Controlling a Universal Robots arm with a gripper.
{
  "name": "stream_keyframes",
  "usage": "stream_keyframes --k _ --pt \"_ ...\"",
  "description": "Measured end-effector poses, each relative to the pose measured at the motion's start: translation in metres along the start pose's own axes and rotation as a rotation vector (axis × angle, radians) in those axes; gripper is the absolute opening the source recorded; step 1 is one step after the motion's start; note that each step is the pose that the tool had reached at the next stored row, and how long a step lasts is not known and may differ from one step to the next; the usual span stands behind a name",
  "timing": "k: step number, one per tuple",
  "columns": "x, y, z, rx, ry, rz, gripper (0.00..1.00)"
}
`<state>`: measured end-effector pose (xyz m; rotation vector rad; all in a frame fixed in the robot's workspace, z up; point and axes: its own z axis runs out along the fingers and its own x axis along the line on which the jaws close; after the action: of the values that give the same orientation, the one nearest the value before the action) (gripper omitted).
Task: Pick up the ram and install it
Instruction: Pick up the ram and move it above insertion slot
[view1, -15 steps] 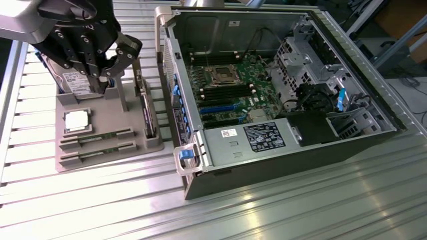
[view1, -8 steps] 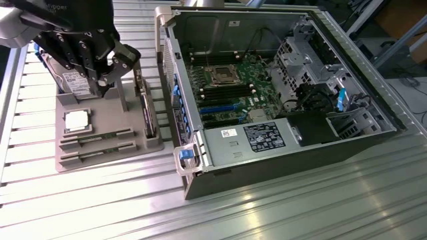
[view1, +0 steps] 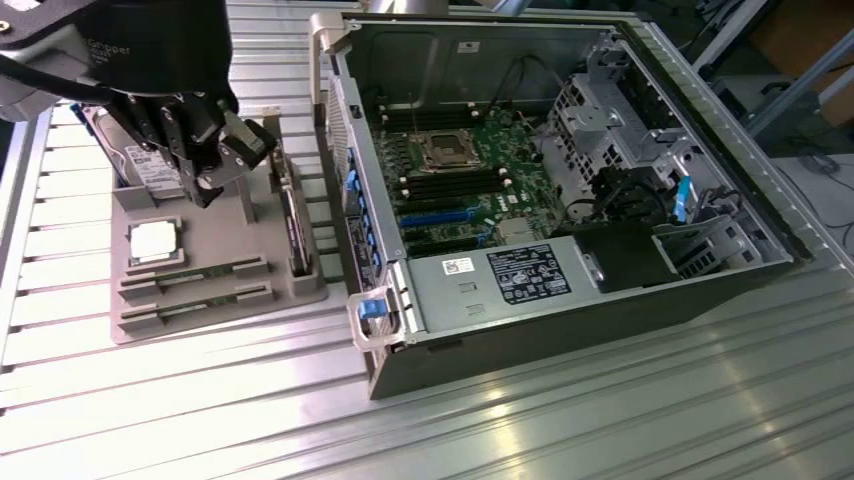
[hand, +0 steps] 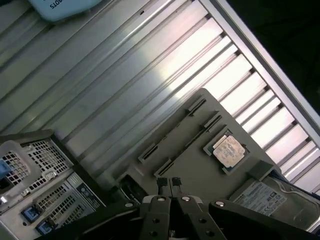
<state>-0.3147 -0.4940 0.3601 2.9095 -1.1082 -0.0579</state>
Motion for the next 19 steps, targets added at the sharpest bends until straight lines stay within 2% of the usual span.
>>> stream_keyframes --k 5,6,9,14,16,19 --pt "0.000 -0.0006 0.0139 0.0034 -0.0054 0.139 0.11" --pt "0.001 -0.0008 0.0206 0.0050 -0.0081 0.207 0.11" --pt "0.001 -0.0013 0.0327 0.0081 -0.0128 0.327 0.11" --pt "0.001 -0.0020 0.0512 0.0126 -0.0200 0.512 0.11" --pt "0.001 -0.0021 0.0553 0.0137 -0.0216 0.553 0.11" --pt "0.002 -0.0026 0.0667 0.0166 -0.0261 0.668 0.11"
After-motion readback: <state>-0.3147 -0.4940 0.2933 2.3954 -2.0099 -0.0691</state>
